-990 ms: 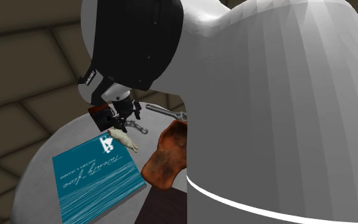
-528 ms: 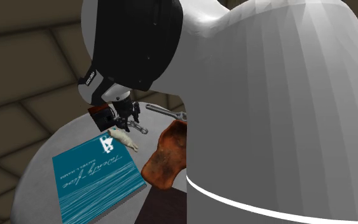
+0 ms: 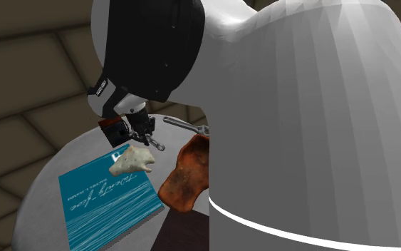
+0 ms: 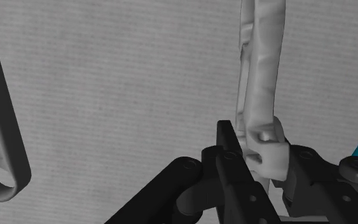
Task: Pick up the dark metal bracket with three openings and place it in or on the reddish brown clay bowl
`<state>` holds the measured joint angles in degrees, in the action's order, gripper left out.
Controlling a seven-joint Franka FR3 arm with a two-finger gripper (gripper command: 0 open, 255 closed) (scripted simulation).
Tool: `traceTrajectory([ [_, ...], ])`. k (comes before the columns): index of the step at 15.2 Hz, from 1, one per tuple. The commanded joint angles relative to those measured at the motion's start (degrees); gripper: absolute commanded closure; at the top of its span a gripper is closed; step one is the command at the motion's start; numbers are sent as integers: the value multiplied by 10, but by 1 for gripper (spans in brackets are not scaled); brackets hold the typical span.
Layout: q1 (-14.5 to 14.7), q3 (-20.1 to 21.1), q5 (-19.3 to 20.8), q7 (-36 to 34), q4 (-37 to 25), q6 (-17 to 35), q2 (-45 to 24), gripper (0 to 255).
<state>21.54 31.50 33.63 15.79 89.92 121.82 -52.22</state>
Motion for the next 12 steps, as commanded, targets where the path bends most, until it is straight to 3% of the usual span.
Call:
traceTrajectory([
  [1, 0, 0, 0, 0, 0, 0, 0, 255],
  [12, -18, 26, -27, 13, 14, -44, 59, 255],
])
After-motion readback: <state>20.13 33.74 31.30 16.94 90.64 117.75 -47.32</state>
